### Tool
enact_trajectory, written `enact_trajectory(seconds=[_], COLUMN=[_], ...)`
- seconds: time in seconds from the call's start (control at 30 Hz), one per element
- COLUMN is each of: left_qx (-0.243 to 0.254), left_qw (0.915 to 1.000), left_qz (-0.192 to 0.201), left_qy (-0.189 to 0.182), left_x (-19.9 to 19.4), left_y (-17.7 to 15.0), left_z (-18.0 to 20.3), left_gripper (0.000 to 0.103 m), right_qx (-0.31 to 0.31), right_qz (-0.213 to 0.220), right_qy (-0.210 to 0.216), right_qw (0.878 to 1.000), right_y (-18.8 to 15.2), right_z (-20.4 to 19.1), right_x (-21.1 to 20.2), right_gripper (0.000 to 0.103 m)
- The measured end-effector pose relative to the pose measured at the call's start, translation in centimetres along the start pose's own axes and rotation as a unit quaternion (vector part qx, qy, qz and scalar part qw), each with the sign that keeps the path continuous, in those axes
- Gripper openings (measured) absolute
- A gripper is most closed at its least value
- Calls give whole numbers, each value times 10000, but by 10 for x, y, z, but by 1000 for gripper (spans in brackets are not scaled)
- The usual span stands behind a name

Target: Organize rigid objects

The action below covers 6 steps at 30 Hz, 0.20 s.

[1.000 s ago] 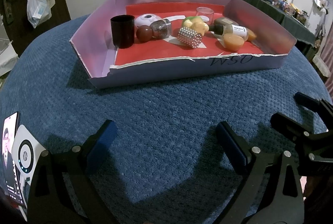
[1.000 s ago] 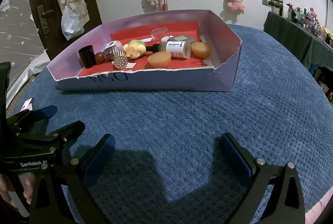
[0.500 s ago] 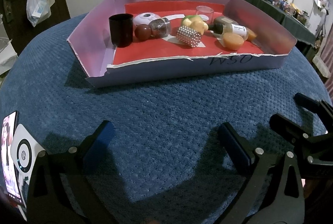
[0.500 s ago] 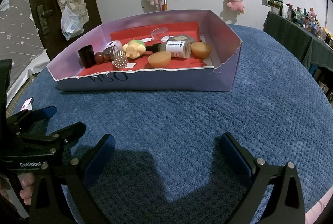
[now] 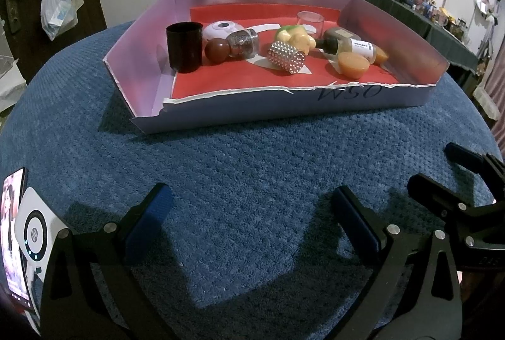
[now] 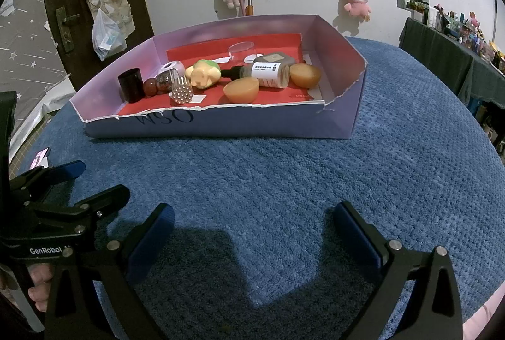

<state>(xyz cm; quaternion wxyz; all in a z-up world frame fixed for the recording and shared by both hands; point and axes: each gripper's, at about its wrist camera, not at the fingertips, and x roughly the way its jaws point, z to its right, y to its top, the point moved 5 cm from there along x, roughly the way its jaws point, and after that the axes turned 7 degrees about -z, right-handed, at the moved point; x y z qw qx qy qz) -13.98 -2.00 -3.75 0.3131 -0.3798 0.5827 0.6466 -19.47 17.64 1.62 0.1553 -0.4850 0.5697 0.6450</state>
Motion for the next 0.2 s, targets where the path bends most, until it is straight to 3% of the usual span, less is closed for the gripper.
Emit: enact_trajectory(seconds=[0.2], left_qx=[-8], left_qw=[10000], left_qz=[-14], left_qy=[6], left_x=[1], left_y=[0], left_z=[0], left_gripper=[103], right_qx=[-5], right_qz=[0], right_qy=[-4], right_qw=[10000], right_y=[0], right_z=[0], right_x=[0], right_gripper=[103])
